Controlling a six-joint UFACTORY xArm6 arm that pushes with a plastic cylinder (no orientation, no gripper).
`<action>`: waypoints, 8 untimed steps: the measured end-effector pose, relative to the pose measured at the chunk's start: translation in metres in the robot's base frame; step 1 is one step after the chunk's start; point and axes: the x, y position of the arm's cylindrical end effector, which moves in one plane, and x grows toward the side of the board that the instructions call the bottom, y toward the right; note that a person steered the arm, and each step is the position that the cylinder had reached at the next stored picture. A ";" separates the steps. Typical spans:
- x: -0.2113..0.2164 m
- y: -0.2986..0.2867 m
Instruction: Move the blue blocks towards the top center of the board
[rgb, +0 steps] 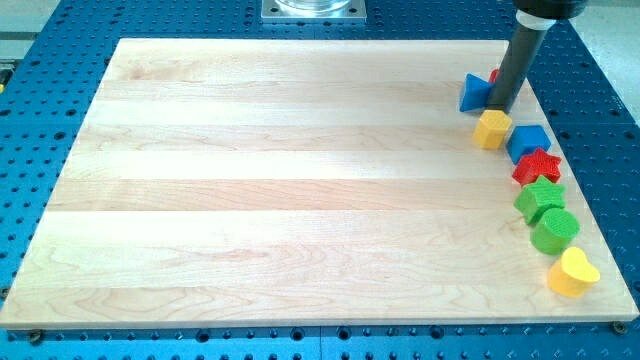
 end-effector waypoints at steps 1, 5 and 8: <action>-0.006 -0.009; -0.090 0.003; 0.005 0.107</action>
